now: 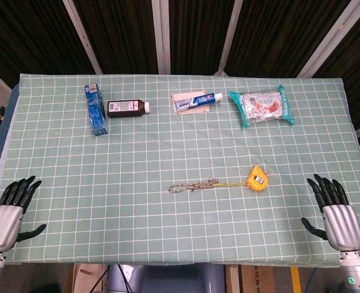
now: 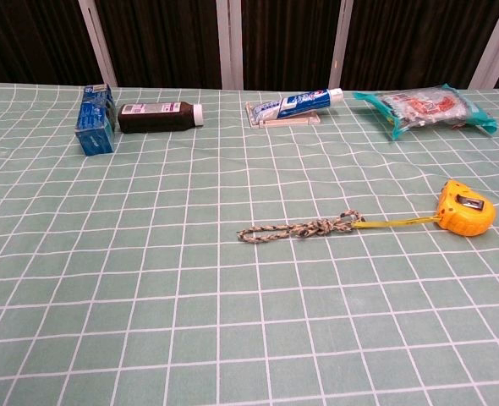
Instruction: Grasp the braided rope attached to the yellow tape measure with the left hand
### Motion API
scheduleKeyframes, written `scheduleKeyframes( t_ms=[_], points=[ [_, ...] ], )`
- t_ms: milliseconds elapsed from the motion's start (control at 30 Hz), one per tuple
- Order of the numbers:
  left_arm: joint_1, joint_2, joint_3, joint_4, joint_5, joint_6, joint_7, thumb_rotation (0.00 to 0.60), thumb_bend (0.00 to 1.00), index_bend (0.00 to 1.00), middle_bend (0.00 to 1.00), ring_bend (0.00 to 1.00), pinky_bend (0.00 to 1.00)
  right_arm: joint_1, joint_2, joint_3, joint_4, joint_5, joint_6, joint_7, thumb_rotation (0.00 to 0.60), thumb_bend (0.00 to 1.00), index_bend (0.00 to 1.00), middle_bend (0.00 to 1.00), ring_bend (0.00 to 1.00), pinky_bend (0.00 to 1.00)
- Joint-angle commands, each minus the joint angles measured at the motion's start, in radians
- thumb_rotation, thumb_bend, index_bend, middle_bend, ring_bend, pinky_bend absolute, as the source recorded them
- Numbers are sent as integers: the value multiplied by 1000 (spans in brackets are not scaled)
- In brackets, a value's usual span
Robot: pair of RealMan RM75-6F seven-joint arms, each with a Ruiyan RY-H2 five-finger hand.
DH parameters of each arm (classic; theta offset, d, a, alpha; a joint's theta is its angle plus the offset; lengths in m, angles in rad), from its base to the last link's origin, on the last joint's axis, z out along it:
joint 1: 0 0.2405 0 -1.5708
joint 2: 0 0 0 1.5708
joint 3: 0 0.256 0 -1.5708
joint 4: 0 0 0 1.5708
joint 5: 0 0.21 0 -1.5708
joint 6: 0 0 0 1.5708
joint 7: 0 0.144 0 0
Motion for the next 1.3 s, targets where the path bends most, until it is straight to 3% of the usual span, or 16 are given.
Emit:
scheduleKeyframes(
  t_ms=[33,967,1133,1300],
  points=[
    [0,0,0,0,0,-1,2,600,0,0,0,0,0,-2,-4,1,3,2,2,-5,600,248,0,0,0,0],
    [-8,5,0,0,7,-8,14,600,0,0,0,0,0,-4,-5,6,6,10,5,-2,600,248,0,0,0,0],
    [-42,14,-23,12,8,-38,31,600,0,0,0,0,0,-2,-5,6,5,13,-2,4,600,248,0,0,0,0],
    [-112,15,-82,2,-18,-100,77,600,9,1,0,0,0,0,-5,8,3,17,-6,11,600,248,0,0,0,0]
  ],
)
